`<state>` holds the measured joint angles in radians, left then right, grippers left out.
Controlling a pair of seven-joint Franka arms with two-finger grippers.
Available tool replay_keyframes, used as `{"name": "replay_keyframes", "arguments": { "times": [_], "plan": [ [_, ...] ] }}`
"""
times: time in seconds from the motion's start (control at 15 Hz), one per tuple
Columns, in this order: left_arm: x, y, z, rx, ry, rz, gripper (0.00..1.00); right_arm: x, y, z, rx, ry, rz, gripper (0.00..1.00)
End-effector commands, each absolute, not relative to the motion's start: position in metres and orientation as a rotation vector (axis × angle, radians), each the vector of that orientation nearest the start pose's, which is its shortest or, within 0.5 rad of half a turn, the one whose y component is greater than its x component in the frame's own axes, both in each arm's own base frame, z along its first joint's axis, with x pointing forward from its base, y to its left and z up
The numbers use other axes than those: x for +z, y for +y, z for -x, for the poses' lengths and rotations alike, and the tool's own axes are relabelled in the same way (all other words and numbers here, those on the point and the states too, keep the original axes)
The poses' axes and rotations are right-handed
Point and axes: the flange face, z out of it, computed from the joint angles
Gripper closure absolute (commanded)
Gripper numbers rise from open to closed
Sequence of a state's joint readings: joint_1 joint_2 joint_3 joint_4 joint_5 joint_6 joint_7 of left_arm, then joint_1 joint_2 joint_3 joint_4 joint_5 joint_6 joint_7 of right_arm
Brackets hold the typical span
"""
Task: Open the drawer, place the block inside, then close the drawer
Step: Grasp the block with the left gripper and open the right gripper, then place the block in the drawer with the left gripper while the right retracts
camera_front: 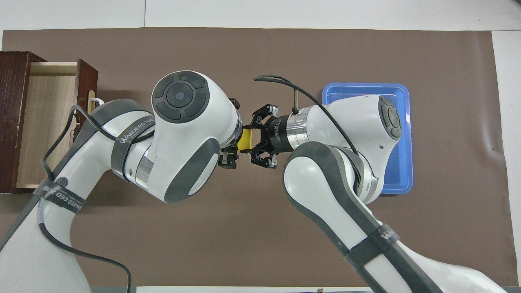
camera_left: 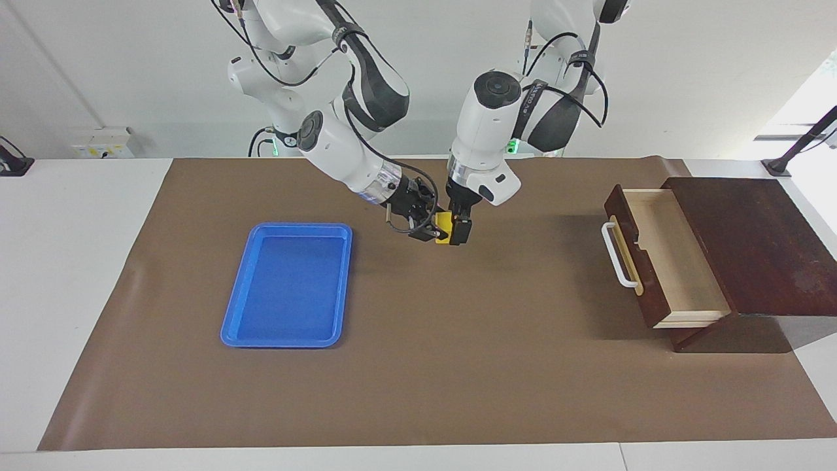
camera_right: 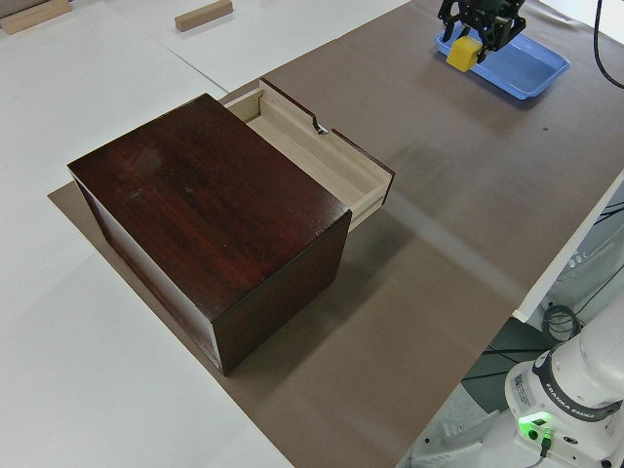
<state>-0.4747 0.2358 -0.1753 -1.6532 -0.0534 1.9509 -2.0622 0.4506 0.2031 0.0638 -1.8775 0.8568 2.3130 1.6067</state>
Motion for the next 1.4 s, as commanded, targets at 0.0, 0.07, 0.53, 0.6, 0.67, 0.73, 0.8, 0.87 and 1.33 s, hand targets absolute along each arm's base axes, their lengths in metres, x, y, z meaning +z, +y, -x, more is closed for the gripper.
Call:
{"name": "replay_keyframes", "arguments": {
  "times": [0.0, 0.07, 0.53, 0.6, 0.67, 0.73, 0.8, 0.87, 1.33],
  "plan": [
    [0.485, -0.376, -0.5, 0.116, -2.124, 2.414, 0.55, 0.439, 0.322, -0.546, 0.659, 1.844, 1.747, 1.0],
    [0.485, -0.376, -0.5, 0.116, -2.124, 2.414, 0.73, 0.438, 0.323, -0.545, 0.66, 1.844, 1.749, 1.0],
    [0.486, -0.373, -0.504, 0.114, -2.131, 2.414, 1.0, 0.439, 0.321, -0.546, 0.663, 1.85, 1.744, 1.0],
    [0.487, -0.372, -0.505, 0.114, -2.134, 2.414, 1.0, 0.439, 0.321, -0.546, 0.665, 1.853, 1.74, 1.0],
    [0.487, -0.371, -0.506, 0.112, -2.136, 2.41, 1.0, 0.439, 0.321, -0.546, 0.67, 1.856, 1.737, 1.0],
    [0.487, -0.37, -0.506, 0.113, -2.127, 2.412, 1.0, 0.439, 0.321, -0.547, 0.675, 1.87, 1.724, 0.86],
    [0.488, -0.37, -0.506, 0.113, -2.113, 2.423, 1.0, 0.44, 0.32, -0.547, 0.679, 1.885, 1.708, 0.53],
    [0.487, -0.369, -0.506, 0.113, -2.105, 2.428, 1.0, 0.442, 0.32, -0.547, 0.678, 1.886, 1.705, 0.3],
    [0.56, -0.262, -0.534, 0.075, -2.071, 2.471, 1.0, 0.444, 0.318, -0.549, 0.682, 1.902, 1.689, 0.0]
  ]
}}
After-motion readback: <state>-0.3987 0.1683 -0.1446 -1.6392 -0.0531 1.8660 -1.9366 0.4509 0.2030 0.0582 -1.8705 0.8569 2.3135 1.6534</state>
